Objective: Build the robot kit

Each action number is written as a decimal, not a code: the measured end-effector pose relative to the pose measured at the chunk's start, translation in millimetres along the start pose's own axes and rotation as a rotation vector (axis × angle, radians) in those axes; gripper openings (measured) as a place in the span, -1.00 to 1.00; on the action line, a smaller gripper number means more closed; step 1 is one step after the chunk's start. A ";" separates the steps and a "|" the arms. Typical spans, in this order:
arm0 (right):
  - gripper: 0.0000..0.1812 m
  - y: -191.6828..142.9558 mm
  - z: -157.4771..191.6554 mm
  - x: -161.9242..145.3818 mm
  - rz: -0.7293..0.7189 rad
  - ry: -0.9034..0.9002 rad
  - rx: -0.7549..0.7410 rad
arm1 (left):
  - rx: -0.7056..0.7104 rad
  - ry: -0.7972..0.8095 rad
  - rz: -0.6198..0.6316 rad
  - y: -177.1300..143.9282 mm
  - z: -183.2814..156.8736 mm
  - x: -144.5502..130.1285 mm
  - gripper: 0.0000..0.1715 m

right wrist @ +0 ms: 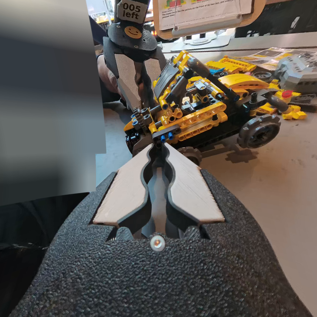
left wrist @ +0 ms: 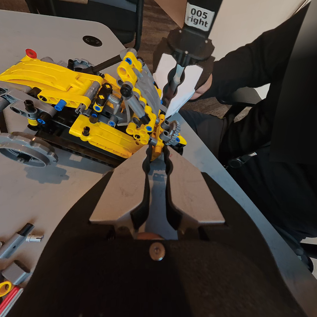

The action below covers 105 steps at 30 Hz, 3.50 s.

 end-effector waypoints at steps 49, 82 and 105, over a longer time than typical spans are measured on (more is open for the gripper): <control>-0.75 21.0 -61.7 46.1 0.189 0.373 0.207 | -0.022 -0.057 0.226 -35.6 -15.3 4.6 -0.23; -0.91 48.6 -37.1 35.6 0.051 0.736 0.306 | 0.206 0.255 0.226 -19.1 -7.4 20.5 -0.12; -0.95 44.2 -29.4 29.7 0.046 0.856 0.323 | 0.217 0.283 0.166 -18.1 -11.1 14.9 -0.23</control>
Point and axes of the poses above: each gripper's, where its closed fingertips meet, y out along the fingers, x out of its top, z = x × y across the jaws, the point moved 6 cm from there along -y, back along the fingers, and after that the axes turned 2 degrees about y, right-handed, at the moved point
